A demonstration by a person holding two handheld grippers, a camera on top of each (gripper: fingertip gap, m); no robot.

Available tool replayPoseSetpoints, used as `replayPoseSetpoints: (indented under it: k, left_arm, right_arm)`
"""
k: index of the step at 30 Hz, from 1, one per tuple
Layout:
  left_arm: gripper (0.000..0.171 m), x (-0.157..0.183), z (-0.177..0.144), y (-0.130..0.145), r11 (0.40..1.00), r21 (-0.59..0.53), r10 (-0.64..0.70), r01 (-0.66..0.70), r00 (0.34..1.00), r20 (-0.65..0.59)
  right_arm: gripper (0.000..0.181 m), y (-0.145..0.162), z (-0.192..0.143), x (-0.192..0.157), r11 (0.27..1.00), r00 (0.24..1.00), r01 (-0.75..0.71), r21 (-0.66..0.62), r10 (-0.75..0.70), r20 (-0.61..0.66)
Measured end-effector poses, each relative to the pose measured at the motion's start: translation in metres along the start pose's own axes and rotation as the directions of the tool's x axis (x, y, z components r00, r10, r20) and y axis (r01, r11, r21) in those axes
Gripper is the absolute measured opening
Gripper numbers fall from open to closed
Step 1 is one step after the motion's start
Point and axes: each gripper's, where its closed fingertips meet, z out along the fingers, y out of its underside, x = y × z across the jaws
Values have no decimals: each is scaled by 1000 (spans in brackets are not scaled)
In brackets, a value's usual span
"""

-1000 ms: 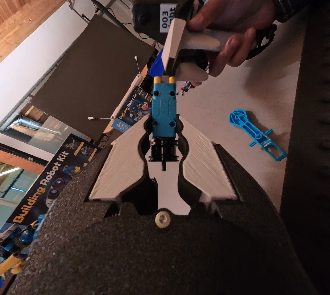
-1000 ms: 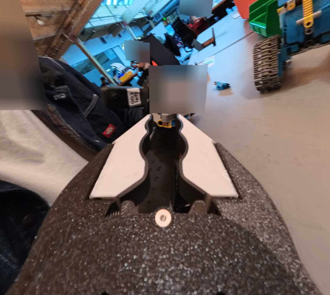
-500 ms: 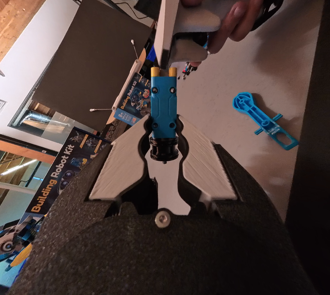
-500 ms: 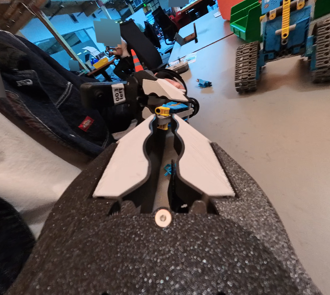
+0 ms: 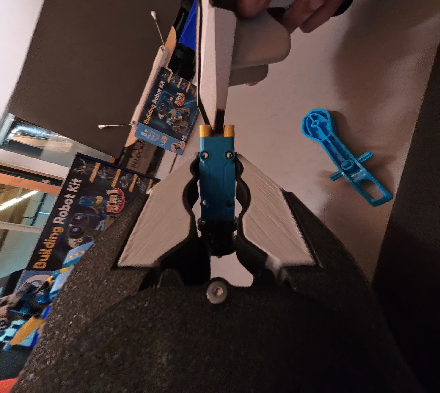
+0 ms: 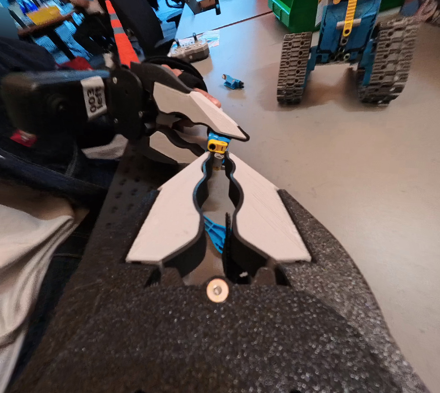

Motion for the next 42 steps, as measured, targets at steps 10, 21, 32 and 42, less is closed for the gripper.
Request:
replayPoseSetpoints:
  k: [10, 21, 32, 42]
  left_arm:
    - [25, 8, 5, 10, 998, -62, -19, 17, 999, -46]
    - [26, 24, 3, 17, 993, -103, 44, -55, 993, -105]
    - [24, 53, 4, 26, 989, -137, 21, -59, 966, -258]
    - [25, 50, 0, 19, 995, -101, -12, -15, 965, -261]
  right_arm:
    - [10, 4, 9, 4, 1000, 999, -1, -17, 0, -45]
    - [8, 15, 14, 4, 963, 958, 235, -130, -253, -138]
    - [6, 42, 17, 5, 684, 694, 620, -384, -707, -138]
    - [5, 38, 13, 3, 831, 847, 474, -291, -521, -107]
